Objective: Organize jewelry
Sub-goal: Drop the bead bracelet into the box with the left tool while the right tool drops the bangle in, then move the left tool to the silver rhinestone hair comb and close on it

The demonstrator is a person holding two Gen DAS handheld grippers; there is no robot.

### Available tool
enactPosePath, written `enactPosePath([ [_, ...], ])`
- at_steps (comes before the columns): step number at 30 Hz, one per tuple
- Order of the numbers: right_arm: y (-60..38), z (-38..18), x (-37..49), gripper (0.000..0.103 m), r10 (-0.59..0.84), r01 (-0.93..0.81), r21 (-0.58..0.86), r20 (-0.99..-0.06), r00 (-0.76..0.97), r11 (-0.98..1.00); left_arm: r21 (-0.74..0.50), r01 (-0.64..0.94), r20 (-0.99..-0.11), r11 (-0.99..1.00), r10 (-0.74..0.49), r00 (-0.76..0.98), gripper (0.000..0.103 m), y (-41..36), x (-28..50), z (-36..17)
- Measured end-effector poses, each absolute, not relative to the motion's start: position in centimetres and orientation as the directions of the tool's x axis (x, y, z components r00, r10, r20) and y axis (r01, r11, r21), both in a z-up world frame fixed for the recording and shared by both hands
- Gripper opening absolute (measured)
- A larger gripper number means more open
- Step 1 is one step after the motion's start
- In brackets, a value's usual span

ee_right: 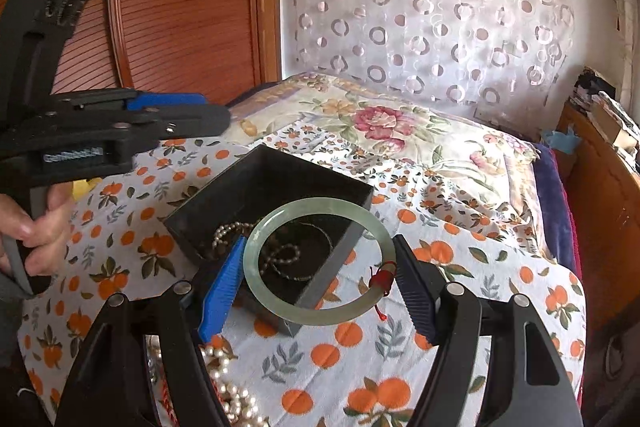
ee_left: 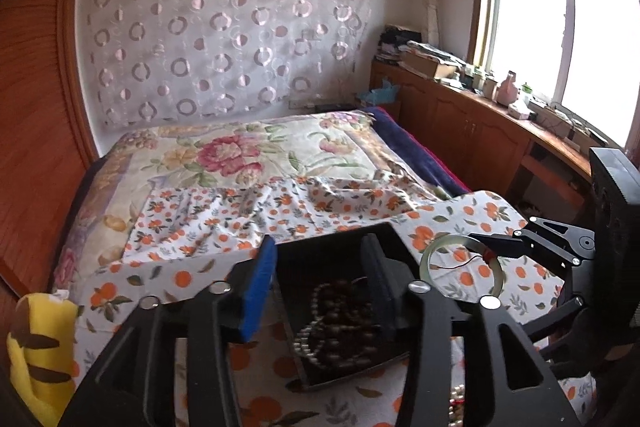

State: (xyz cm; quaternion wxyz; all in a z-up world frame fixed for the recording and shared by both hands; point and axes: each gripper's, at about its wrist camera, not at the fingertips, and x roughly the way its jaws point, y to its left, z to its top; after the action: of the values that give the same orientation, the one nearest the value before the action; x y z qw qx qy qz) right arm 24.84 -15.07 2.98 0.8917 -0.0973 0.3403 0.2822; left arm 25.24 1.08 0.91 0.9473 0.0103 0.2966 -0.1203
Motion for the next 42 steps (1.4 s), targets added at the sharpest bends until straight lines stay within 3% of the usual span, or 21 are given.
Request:
enactPosePath([
  [7, -12.4, 2.4, 25.6, 0.074, 0.450, -0.609, 0.001, -0.675, 0.585, 0.793, -0.055, 0.174, -0.568, 0.983, -0.175, 0.804, 0.069, 4.5, 23.9, 0.4],
  [22, -9.3, 0.3, 26.1, 0.075, 0.416, -0.634, -0.036, -0.726, 0.548, 0.772, -0.082, 0.126, -0.607, 0.989, -0.150, 0.780, 0.073, 7.1, 22.3, -1.8],
  [27, -9.5, 0.4, 25.7, 0.079, 0.415, -0.625, -0.039, -0.716, 0.562, 0.780, -0.089, 0.121, -0.615, 0.989, -0.150, 0.774, 0.073, 6.9, 21.6, -2.1],
  [38, -12.7, 2.9, 21.5, 0.080, 0.444, -0.586, 0.005, -0.658, 0.608, 0.810, -0.090, 0.134, -0.645, 0.987, -0.160, 0.747, 0.073, 5.9, 18.5, -3.2],
  [42, -14.2, 3.4, 18.9, 0.080, 0.439, -0.573, 0.008, -0.651, 0.620, 0.820, -0.086, 0.138, -0.648, 0.987, -0.161, 0.745, 0.083, 5.5, 16.8, -3.4],
])
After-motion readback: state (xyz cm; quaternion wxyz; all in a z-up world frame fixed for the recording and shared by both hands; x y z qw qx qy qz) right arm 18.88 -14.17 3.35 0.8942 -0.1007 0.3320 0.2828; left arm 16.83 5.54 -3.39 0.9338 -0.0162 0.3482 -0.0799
